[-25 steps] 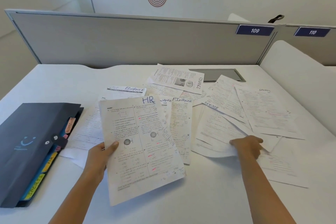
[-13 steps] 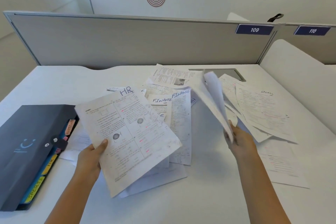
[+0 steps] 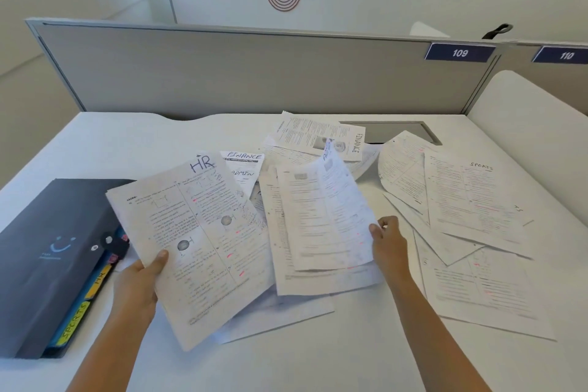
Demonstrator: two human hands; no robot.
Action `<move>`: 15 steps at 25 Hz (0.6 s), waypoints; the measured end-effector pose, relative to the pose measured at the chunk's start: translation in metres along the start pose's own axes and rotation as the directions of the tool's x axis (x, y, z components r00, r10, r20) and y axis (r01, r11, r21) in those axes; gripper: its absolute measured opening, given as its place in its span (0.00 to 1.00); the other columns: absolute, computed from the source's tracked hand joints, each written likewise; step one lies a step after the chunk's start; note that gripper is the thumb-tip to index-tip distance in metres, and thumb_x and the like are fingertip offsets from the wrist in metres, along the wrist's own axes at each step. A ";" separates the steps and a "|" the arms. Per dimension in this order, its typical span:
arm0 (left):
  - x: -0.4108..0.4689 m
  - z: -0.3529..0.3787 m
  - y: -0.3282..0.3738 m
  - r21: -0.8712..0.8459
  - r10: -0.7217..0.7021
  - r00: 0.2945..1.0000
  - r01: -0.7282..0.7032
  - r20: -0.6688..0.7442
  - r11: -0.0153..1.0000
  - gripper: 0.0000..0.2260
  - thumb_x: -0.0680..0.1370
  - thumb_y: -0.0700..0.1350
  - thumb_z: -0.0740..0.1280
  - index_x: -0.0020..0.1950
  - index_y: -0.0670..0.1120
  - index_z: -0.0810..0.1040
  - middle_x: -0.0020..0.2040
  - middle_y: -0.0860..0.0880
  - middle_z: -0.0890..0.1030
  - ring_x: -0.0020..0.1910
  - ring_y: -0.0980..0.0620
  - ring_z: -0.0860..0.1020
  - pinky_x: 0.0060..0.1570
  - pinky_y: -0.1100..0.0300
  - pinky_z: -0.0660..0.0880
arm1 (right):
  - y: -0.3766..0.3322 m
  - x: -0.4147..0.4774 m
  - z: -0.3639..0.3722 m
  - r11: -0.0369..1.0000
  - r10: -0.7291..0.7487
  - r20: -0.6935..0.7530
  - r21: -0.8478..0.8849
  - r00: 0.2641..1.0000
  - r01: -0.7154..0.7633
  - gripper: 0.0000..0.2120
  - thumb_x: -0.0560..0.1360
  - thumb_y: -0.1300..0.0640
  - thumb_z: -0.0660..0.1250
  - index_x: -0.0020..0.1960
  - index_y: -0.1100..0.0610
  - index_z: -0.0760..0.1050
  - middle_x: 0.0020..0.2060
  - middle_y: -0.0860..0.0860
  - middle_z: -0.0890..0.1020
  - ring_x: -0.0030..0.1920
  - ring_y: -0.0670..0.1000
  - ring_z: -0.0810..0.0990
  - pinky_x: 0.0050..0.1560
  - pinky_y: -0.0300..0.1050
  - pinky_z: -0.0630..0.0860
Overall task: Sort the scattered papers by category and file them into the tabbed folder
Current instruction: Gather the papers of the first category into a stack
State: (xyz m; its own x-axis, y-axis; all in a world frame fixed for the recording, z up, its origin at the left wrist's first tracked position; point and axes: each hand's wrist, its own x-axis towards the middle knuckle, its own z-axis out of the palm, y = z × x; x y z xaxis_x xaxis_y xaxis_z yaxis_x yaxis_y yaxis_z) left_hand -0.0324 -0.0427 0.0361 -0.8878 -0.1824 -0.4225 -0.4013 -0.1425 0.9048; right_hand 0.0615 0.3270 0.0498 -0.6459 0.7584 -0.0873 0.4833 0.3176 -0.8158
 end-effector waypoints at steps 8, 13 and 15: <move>-0.002 -0.003 0.010 0.151 0.080 0.992 -0.065 -0.097 0.986 0.06 0.77 0.41 0.66 0.53 0.42 0.76 0.52 0.43 0.80 0.50 0.40 0.78 0.56 0.39 0.74 | 0.028 0.019 -0.046 0.956 0.228 -0.409 0.268 0.883 -0.123 0.09 0.80 0.60 0.58 0.59 0.62 0.68 0.47 0.59 0.75 0.46 0.58 0.74 0.43 0.47 0.68; -0.012 0.004 0.029 0.371 0.230 0.965 -0.171 -0.123 0.913 0.04 0.78 0.41 0.65 0.47 0.41 0.77 0.39 0.46 0.79 0.41 0.42 0.76 0.45 0.47 0.73 | 0.043 0.030 -0.054 0.948 0.279 -0.388 0.259 0.878 -0.187 0.14 0.80 0.60 0.58 0.63 0.64 0.73 0.58 0.63 0.78 0.56 0.63 0.76 0.53 0.53 0.73; -0.013 0.006 0.036 0.392 0.232 0.966 -0.169 -0.117 0.904 0.05 0.78 0.43 0.66 0.48 0.42 0.77 0.40 0.45 0.79 0.42 0.41 0.77 0.45 0.47 0.74 | 0.044 0.030 -0.049 0.918 0.295 -0.271 0.347 0.916 -0.193 0.14 0.80 0.60 0.59 0.63 0.62 0.74 0.57 0.61 0.79 0.52 0.60 0.76 0.52 0.53 0.75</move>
State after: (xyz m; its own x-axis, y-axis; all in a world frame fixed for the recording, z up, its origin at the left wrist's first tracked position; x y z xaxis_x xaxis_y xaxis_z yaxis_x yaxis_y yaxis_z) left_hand -0.0367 -0.0398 0.0742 -0.9239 -0.3232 -0.2047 -0.3008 0.2830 0.9107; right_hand 0.0928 0.3920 0.0392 -0.2893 0.9428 -0.1659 0.3632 -0.0522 -0.9302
